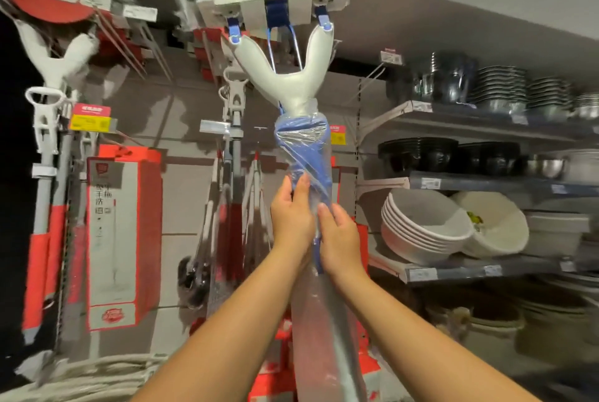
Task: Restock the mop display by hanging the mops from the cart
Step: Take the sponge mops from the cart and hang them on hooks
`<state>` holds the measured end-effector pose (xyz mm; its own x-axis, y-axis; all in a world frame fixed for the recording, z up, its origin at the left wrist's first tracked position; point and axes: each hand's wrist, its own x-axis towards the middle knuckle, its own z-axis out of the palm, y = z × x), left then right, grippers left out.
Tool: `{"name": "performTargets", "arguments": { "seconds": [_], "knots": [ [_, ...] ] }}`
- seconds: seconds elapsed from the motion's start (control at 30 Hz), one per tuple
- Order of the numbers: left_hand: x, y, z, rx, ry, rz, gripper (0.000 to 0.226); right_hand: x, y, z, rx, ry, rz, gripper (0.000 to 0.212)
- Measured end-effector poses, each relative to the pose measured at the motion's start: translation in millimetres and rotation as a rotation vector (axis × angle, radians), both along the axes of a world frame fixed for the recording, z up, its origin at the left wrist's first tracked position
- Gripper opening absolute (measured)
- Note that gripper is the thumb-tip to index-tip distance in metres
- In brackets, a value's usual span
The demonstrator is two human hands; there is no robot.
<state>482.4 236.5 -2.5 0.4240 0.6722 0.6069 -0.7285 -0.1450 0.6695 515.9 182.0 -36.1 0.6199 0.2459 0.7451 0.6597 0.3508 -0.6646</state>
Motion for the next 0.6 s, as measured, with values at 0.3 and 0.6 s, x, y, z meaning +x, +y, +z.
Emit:
{"name": "performTargets", "arguments": {
  "seconds": [0.3,0.6],
  "knots": [
    [56,-40,17,0.038,-0.012,-0.199,0.019,60,-31,30,0.098,0.005,-0.136,0.021],
    [111,-27,59,0.134,0.006,-0.245,0.012,113,-23,67,0.163,-0.01,-0.18,0.023]
  ]
}}
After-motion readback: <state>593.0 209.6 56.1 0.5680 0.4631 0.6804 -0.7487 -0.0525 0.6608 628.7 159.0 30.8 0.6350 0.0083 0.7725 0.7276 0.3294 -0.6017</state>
